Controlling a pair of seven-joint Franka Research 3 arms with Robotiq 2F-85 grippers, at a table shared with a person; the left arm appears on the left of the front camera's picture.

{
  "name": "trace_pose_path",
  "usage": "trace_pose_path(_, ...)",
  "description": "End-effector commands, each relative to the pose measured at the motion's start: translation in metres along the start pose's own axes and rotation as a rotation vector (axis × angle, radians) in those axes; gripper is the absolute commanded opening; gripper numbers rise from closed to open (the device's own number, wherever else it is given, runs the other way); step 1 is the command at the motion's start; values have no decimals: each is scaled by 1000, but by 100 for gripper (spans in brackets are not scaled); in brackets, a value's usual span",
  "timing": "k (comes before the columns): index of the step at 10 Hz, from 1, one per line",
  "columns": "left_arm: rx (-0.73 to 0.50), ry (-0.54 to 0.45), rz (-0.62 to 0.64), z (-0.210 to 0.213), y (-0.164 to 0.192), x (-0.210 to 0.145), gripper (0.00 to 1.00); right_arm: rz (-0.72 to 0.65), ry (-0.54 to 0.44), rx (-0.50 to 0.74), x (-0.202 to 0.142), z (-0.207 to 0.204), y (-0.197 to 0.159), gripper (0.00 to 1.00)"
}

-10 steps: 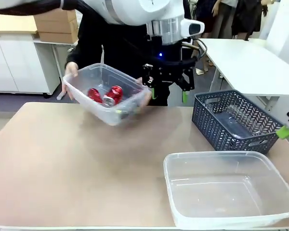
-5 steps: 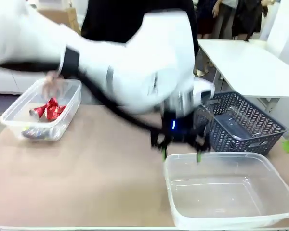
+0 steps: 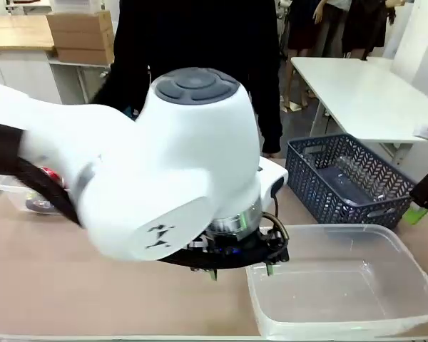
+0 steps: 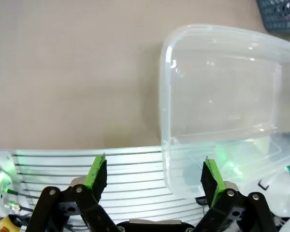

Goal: Sort the waste into each basket.
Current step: Pick up the Organizing box on the right side of the table and lift it.

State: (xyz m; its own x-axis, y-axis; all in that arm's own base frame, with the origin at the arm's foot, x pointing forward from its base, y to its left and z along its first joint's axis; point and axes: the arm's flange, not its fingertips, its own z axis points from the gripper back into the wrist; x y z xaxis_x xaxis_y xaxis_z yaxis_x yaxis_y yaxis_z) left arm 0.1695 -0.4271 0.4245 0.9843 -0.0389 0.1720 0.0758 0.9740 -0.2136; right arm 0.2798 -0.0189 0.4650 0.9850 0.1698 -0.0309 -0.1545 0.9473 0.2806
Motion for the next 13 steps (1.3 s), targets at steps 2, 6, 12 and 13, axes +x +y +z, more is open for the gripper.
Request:
trace_pose_path(2, -39, 34, -44, -6, 4, 21, 100, 123, -17, -8, -13, -41, 11, 100)
trace_pose_path(6, -82, 42, -82, -31, 12, 53, 100, 14, 71, -18, -38, -127, -10, 100)
trace_pose_path(12, -55, 99, -152, -46, 7, 65, 100, -60, 113, -77, -64, -190, -6, 100)
trace_pose_path(13, -48, 112, -173, -49, 7, 66, 100, -76, 109, -92, -67, -191, -6, 100)
